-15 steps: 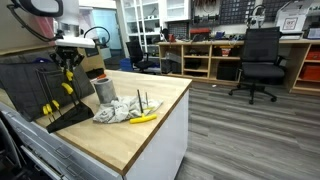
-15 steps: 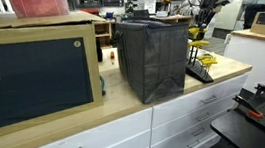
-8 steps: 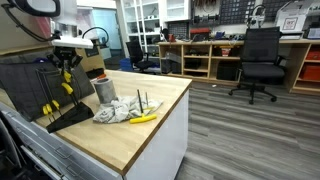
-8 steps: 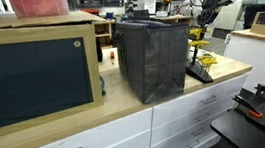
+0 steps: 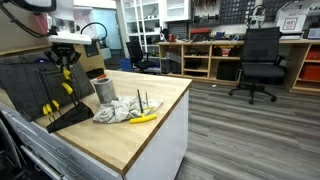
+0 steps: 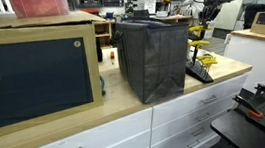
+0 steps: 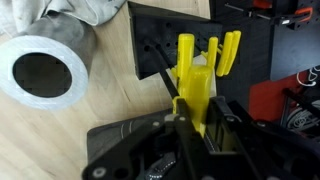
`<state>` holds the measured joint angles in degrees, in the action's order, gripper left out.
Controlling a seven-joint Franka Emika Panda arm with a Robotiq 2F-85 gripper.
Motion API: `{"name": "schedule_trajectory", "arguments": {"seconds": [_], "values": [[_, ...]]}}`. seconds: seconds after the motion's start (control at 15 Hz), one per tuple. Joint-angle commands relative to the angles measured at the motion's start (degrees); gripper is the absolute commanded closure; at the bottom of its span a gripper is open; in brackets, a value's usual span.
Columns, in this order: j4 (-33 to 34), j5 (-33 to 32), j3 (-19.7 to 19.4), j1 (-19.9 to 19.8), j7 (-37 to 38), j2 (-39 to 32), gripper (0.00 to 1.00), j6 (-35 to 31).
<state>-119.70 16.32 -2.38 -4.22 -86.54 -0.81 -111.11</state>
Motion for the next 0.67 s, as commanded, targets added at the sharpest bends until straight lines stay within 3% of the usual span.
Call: {"name": "schedule_trajectory", "arguments": {"seconds": [0.0,0.6], "values": [[-1.1,0.1,-0.4,0.1,-2.2,1.7,0.94,-1.1],[-0.3,0.6,-0.4,0.1,-2.4,-0.3,0.94,-1.8]]}}
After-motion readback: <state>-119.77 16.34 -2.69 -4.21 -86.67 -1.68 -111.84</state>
